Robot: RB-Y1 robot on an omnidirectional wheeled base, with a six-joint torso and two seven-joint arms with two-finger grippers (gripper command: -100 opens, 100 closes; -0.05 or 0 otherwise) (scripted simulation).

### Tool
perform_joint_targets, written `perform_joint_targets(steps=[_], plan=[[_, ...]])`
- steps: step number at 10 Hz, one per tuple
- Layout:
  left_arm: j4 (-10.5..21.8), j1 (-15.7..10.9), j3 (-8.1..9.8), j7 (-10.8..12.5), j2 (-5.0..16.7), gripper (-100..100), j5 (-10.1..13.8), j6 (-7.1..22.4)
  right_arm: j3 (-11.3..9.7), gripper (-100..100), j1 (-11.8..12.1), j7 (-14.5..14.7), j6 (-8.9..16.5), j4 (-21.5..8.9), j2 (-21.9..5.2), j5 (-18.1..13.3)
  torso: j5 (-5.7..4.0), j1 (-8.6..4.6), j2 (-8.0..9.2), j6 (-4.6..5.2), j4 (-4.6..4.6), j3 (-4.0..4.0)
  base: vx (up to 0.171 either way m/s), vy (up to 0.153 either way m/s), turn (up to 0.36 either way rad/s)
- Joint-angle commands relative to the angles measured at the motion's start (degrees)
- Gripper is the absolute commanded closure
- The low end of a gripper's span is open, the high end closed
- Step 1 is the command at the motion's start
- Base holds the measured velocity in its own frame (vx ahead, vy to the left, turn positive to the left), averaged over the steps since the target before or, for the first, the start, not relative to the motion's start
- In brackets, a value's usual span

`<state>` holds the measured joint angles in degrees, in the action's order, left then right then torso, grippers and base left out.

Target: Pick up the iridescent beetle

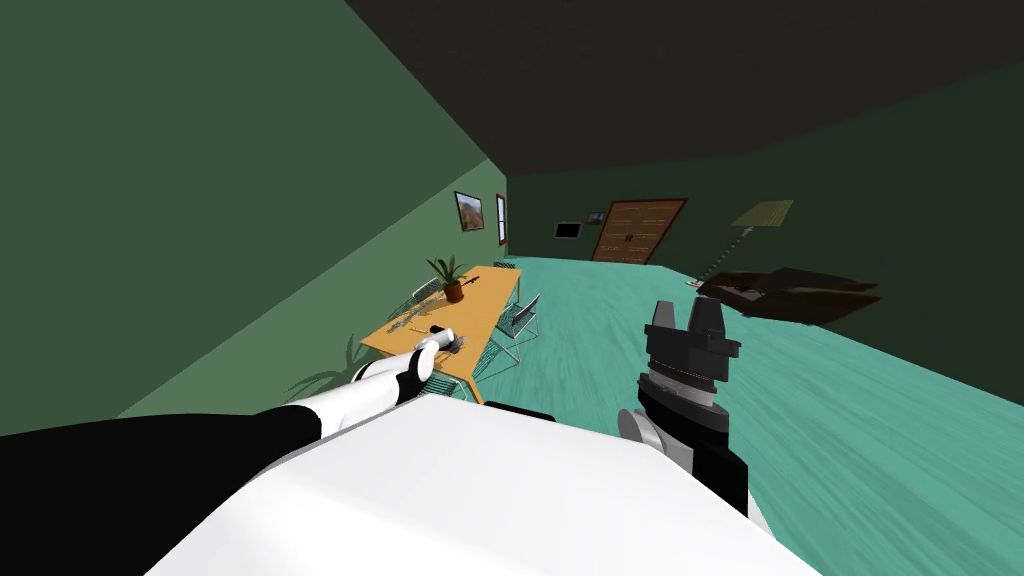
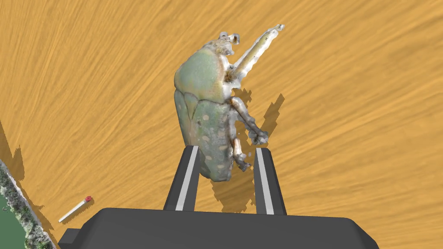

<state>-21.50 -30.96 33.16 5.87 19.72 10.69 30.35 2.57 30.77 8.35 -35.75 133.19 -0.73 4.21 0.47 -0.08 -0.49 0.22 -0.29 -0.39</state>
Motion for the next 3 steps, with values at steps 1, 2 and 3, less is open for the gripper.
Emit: perform_joint_targets(steps=[1,2,3], plan=[[0.1,-0.2,0.51,-2.4,0.1,100,0.4,0.2,0.0,0,0.0,0.0,0.0,0.0,0.0,0.0,0.00,0.00,0.00,0.00,0.00,0.00,0.019,-0.057,0.090],[0.4,-0.2,0.38,-1.5,0.2,100,0.4,-0.1,0.0,0,0.0,0.0,0.0,0.0,0.0,0.0,0.02,0.01,0.01,0.04,0.00,0.00,0.006,-0.023,0.012],[0.4,-0.2,0.42,-1.8,0.2,0,0.4,-0.1,0.0,0,0.0,0.0,0.0,0.0,0.0,0.0,0.04,0.12,0.04,0.06,0.00,0.02,0.000,0.000,0.000]])
